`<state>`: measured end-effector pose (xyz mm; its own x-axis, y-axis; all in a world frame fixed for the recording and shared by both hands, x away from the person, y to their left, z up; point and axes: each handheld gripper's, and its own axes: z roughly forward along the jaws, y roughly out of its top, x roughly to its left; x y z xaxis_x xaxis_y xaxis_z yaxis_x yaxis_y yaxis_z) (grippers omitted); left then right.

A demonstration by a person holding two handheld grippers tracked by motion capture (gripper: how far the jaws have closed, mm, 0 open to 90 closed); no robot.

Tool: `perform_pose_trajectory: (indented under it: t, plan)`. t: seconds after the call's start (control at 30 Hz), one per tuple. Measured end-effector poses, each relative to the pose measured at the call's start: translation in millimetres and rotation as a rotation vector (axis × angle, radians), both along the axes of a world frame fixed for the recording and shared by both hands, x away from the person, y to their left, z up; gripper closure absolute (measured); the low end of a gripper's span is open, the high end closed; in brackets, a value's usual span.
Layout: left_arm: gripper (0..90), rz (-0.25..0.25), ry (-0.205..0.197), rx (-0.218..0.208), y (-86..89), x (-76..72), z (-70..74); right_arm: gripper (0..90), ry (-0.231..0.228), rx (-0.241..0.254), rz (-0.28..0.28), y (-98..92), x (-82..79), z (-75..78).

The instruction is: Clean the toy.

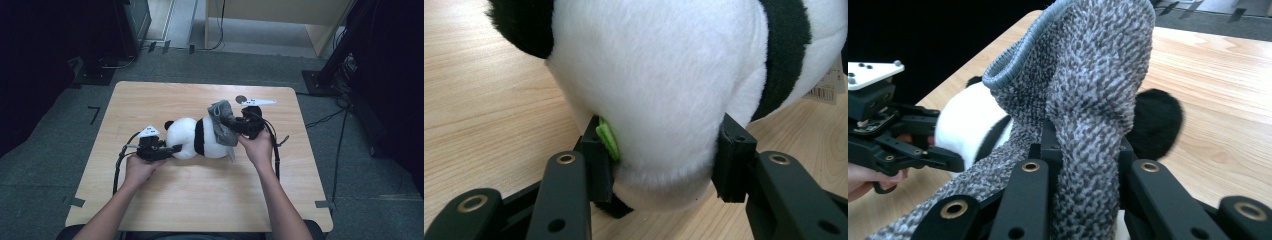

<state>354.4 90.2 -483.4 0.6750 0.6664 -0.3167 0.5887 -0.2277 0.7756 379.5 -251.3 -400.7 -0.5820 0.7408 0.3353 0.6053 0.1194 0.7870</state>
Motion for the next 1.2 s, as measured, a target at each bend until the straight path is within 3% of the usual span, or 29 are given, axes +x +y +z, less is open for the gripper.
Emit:
perform_pose_trajectory:
  t: [0.27, 0.37, 0.53, 0.63, 0.77, 1.03, 1.1, 1.2]
  plan:
    - [52.7, 0.002, 0.011, -0.01, 1.8, 1.3, -1.7, 78.8, 0.017, -0.002, -0.081, -23.0, 3.9, -14.5]
    - [52.7, 0.001, 0.009, -0.01, 2.4, 1.0, -2.2, 78.9, 0.043, -0.033, -0.115, -31.3, 7.2, -19.8]
    - [52.5, 0.005, 0.002, -0.011, 2.2, -0.2, -2.6, 78.9, 0.02, 0.011, -0.113, -34.7, 2.4, -2.8]
    - [52.3, 0.008, -0.006, -0.009, 1.1, -1.3, -2.2, 78.9, -0.035, 0.021, -0.075, -20.5, -5.3, 14.9]
    - [51.9, 0.014, -0.018, -0.004, -0.6, -3.8, -1.4, 78.8, -0.085, 0.017, 0.017, 14.3, -14.3, 30.0]
    - [51.3, 0.02, -0.046, 0.0, -1.3, -8.5, -3.3, 78.7, -0.056, 0.011, 0.135, 74.7, -10.0, 24.5]
    - [51.1, 0.019, -0.051, 0.005, -1.5, -8.8, -3.1, 78.7, -0.054, 0.036, 0.156, 89.1, -9.1, 24.6]
    - [51.0, 0.021, -0.053, 0.009, -1.6, -9.0, -3.0, 78.6, -0.041, 0.008, 0.199, 120.5, -4.0, 23.6]
